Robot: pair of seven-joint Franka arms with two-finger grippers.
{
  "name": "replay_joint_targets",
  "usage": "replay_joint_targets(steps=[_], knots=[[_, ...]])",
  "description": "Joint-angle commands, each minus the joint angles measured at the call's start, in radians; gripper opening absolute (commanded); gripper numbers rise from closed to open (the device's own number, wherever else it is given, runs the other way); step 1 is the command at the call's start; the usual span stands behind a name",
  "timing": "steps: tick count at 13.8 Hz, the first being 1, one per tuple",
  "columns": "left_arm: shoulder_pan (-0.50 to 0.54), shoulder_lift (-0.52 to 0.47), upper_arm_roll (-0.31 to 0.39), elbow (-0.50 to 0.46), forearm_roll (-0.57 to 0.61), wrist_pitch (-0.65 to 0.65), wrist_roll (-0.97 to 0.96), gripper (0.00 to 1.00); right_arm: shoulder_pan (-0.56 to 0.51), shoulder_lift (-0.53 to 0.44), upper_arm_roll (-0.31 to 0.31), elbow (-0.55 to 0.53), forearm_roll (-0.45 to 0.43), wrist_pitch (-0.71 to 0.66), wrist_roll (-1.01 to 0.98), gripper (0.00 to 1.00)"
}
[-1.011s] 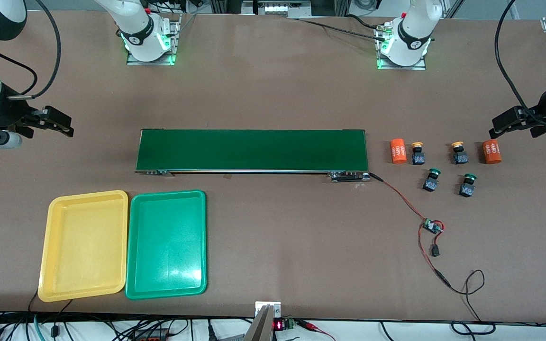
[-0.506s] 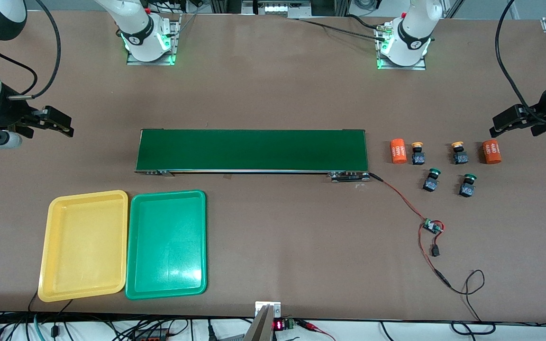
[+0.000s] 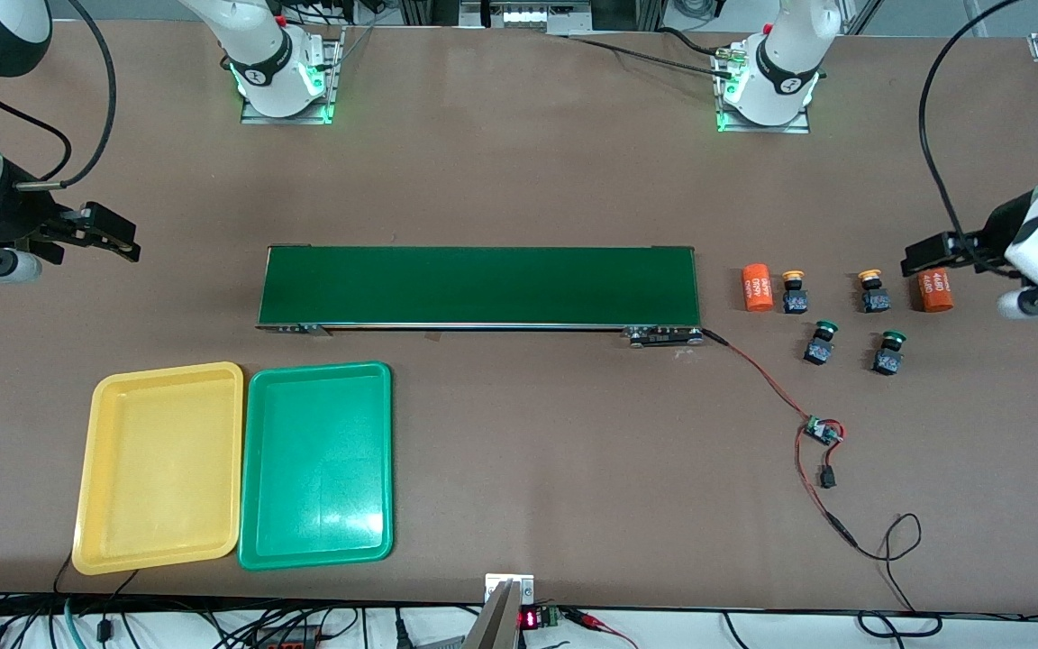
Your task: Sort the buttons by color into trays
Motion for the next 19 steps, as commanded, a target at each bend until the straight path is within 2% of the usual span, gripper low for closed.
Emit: replay_joint_targets(steps=[1,5,8,12,16,19], knots=[[0.005,0.031,0.0,-0.03,-0.01,0.032,-0.012,1.0,-0.001,0.008,0.0,0.016,0.003,-0.001,0.008,1.0],[0.006,0.064,0.0,-0.185,-0.003,0.25,0.002,1.0,0.003,0.008,0.0,0.016,0.001,-0.001,0.01,1.0],[-0.001,0.142,0.0,-0.193,-0.001,0.337,0.008,1.0,0.0,0.008,0.0,0.016,0.001,-0.001,0.008,1.0],[-0.003,0.254,0.0,-0.191,0.0,0.362,0.039,1.0,0.006,0.008,0.002,0.016,0.001,0.002,0.01,1.0],[0.003,0.34,0.0,-0.194,0.003,0.46,0.118,1.0,0.008,0.01,0.004,0.016,0.001,0.002,0.01,1.0],[0.008,0.372,-0.002,-0.211,0.118,0.509,0.198,1.0,0.008,0.01,0.005,0.016,0.001,0.008,0.011,1.0]])
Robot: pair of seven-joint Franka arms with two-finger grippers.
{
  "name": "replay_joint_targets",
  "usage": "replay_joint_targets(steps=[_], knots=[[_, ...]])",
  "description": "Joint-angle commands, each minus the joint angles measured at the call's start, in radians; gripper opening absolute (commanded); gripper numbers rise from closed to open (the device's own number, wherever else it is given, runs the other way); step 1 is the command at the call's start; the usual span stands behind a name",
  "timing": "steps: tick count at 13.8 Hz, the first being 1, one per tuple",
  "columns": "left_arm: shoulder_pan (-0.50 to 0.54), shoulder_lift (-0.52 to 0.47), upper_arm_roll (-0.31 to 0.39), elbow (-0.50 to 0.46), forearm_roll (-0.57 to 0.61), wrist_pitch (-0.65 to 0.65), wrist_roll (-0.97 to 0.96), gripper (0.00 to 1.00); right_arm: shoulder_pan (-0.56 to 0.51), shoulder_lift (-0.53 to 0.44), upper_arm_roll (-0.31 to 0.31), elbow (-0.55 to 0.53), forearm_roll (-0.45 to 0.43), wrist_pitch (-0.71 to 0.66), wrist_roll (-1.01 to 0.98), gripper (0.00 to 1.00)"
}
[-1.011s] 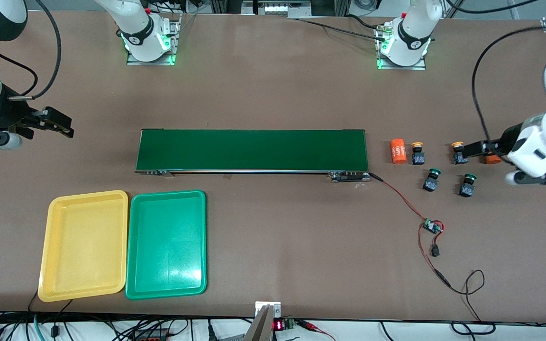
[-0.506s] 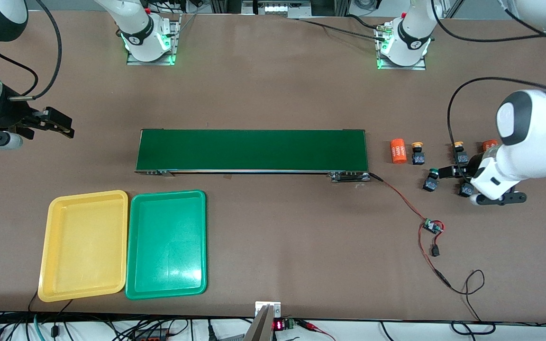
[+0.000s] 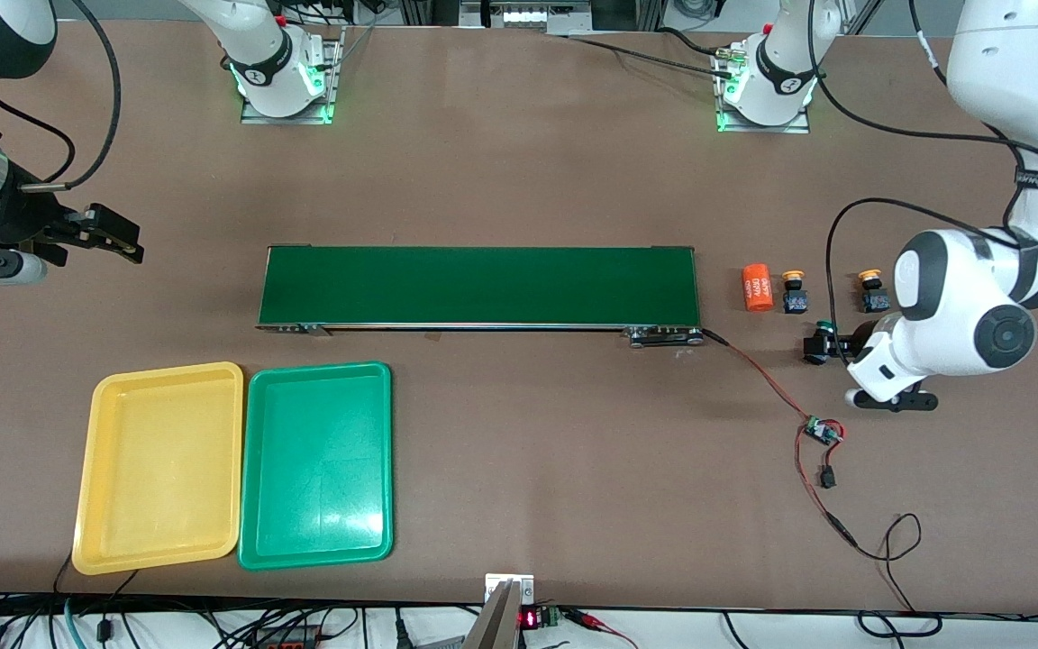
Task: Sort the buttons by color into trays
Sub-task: 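Reach the left gripper down and grasp a green-cap push button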
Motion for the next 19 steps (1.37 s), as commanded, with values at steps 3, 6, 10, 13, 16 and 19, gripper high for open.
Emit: replay_joint_targets(steps=[3,6,10,13,16,19], knots=[[0.02,0.013,-0.001,-0.076,0.125,0.115,0.101,1.0,0.002,0.007,0.005,0.015,0.001,0.002,0.01,1.0],[0.02,0.024,-0.005,-0.114,0.125,0.166,0.101,1.0,-0.007,0.007,0.005,0.015,0.001,0.003,0.01,1.0],[0.024,0.032,-0.01,-0.141,0.125,0.177,0.102,0.99,-0.006,0.013,0.005,0.015,0.001,0.003,0.01,1.0],[0.024,0.045,-0.016,-0.142,0.124,0.177,0.101,0.83,-0.004,0.011,0.004,0.018,0.0,0.003,0.008,1.0],[0.029,0.052,-0.018,-0.142,0.124,0.196,0.101,0.72,-0.012,0.01,-0.001,0.018,0.0,0.0,0.002,1.0],[0.03,0.052,-0.016,-0.141,0.122,0.227,0.101,0.44,-0.015,0.008,-0.002,0.018,0.001,-0.005,-0.006,1.0]])
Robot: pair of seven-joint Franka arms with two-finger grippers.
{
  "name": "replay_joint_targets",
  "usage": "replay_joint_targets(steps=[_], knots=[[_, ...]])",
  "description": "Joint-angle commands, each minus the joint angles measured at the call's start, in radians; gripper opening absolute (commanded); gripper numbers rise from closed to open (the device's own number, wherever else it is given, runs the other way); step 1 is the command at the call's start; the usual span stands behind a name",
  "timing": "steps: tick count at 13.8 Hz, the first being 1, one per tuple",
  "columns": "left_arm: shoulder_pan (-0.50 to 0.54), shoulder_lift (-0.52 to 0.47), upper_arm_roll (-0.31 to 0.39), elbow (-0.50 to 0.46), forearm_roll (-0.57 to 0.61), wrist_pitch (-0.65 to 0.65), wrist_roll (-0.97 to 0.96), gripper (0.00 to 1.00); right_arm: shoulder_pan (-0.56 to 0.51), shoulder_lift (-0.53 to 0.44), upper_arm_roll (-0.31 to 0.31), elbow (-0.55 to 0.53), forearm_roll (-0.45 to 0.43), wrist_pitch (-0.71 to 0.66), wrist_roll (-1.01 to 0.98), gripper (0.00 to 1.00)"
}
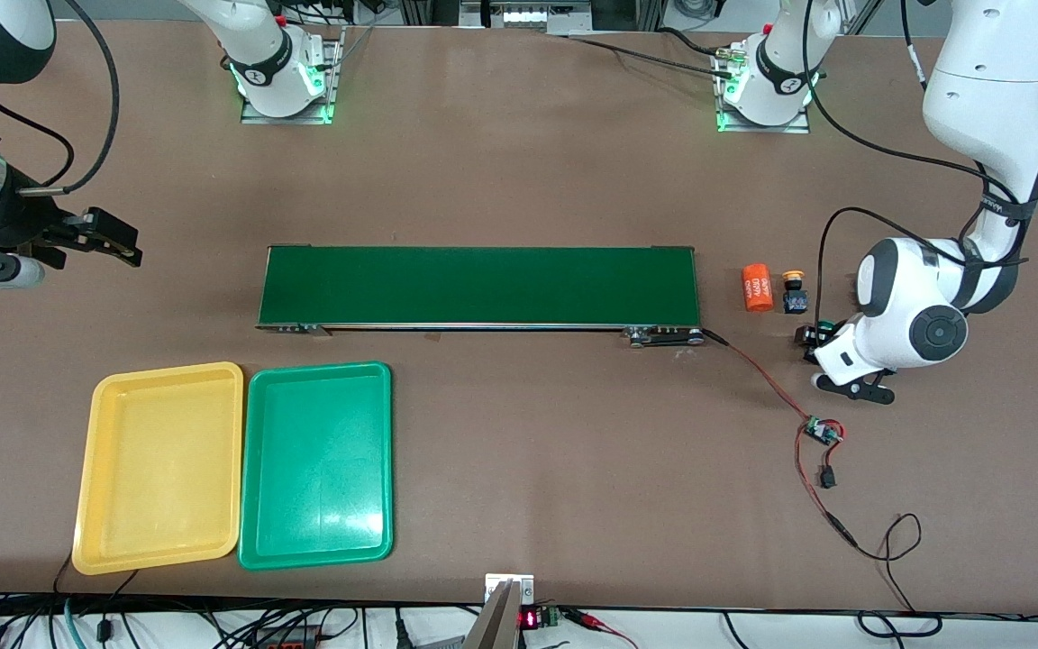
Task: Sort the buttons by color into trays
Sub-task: 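Reach the left gripper down and grasp a green-cap push button, then carry the button with the left gripper and set it on the belt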
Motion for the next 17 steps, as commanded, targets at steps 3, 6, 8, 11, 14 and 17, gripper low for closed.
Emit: replay_joint_targets(steps=[3,6,8,11,14,17], knots=[[0.023,-0.034,-0.011,-0.001,0.021,0.016,0.004,0.19,-0.009,0.005,0.003,0.017,0.007,-0.003,-0.006,1.0],[0.023,-0.121,-0.013,-0.001,0.021,-0.033,0.001,0.12,-0.001,0.008,0.005,0.017,0.014,0.002,-0.006,1.0],[0.02,-0.202,-0.066,-0.001,0.02,-0.114,-0.003,0.12,-0.001,0.01,0.005,0.017,0.017,0.008,-0.006,1.0],[-0.02,-0.278,-0.16,-0.043,0.008,-0.176,-0.107,0.12,0.003,0.01,0.006,0.017,0.015,0.009,-0.004,1.0],[-0.069,-0.292,-0.268,-0.081,-0.031,-0.171,-0.362,0.12,0.0,0.01,0.006,0.014,0.014,0.009,-0.006,1.0],[-0.123,-0.266,-0.307,-0.081,-0.054,-0.13,-0.5,0.12,0.0,0.01,0.005,0.014,0.014,0.009,-0.006,1.0]])
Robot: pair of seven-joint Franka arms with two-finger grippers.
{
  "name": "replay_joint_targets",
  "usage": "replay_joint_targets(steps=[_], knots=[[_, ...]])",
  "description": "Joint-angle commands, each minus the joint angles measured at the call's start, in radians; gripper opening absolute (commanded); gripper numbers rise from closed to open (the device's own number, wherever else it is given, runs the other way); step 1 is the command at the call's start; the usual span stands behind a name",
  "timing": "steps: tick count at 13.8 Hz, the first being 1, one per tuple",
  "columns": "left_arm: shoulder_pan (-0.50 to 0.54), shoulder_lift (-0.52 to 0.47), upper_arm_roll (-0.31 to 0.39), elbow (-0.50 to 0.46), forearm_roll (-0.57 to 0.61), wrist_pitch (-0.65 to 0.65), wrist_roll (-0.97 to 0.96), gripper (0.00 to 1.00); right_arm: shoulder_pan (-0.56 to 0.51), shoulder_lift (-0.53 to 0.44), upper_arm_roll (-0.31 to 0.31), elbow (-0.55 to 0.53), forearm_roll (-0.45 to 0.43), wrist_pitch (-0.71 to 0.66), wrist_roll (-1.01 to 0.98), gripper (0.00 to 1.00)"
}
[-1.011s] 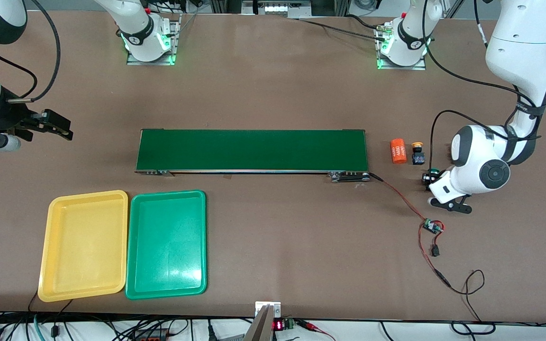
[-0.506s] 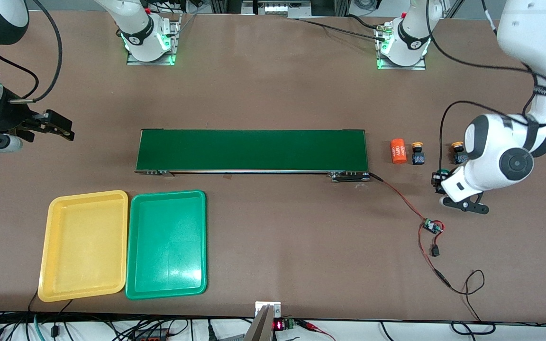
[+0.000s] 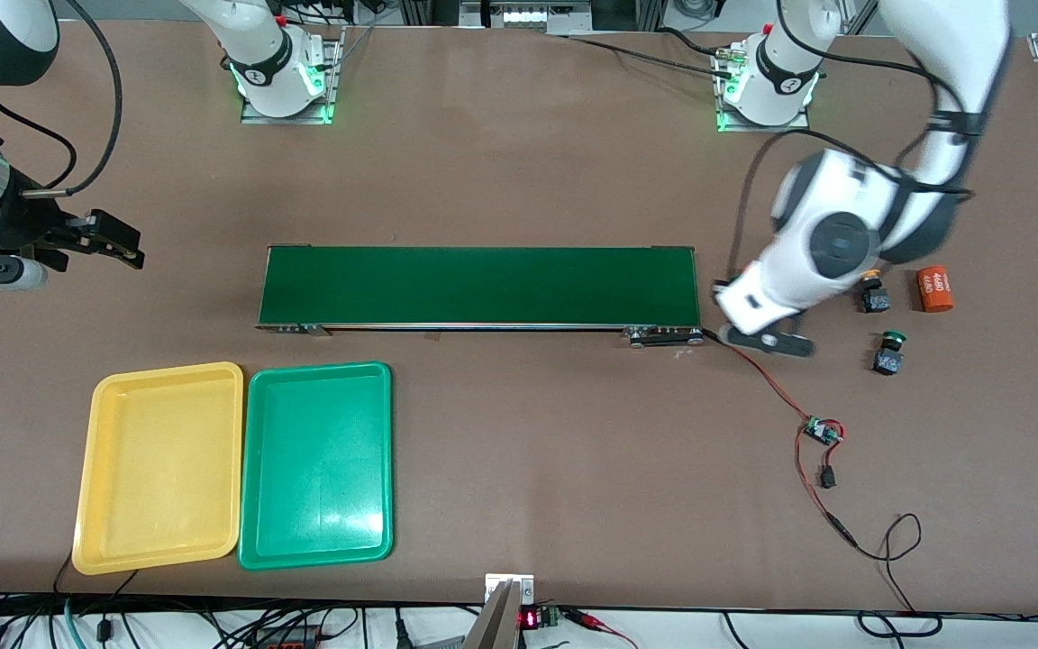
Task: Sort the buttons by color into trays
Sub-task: 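Carry the button with the left gripper and set it on the belt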
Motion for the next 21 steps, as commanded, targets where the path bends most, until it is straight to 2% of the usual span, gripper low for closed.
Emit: replay_joint_targets(steps=[1,5,12,13,14,15,16,18,21], knots=[[-0.038,0.031,-0.007,-0.011,-0.06,0.059,-0.074,0.12,-0.003,0.006,0.001,0.017,0.011,0.001,-0.006,1.0],[-0.089,0.104,-0.007,-0.011,-0.106,0.162,-0.135,0.13,-0.001,0.006,0.001,0.013,0.005,0.001,-0.007,1.0],[-0.098,0.101,-0.021,-0.014,-0.113,0.156,-0.221,0.16,-0.003,0.029,0.001,0.013,-0.001,0.03,-0.007,1.0],[-0.098,0.103,-0.021,-0.014,-0.113,0.156,-0.221,0.19,-0.003,0.043,0.001,0.013,-0.001,0.034,-0.007,1.0],[-0.098,0.103,-0.019,-0.016,-0.113,0.156,-0.22,0.35,0.0,0.044,0.0,0.013,-0.001,0.035,-0.007,1.0],[-0.098,0.101,-0.019,-0.016,-0.113,0.156,-0.221,0.75,0.002,0.044,0.0,0.013,-0.003,0.035,-0.007,1.0],[-0.097,0.086,-0.021,-0.016,-0.113,0.152,-0.206,1.0,0.0,0.044,0.001,0.013,-0.006,0.035,-0.007,1.0],[-0.079,0.024,-0.018,-0.011,-0.113,0.15,-0.207,1.0,0.005,0.06,0.001,0.013,-0.01,0.033,-0.007,1.0],[0.12,-0.029,-0.016,-0.014,-0.106,0.12,-0.189,1.0,0.002,0.066,0.004,0.013,-0.01,0.027,-0.007,1.0]])
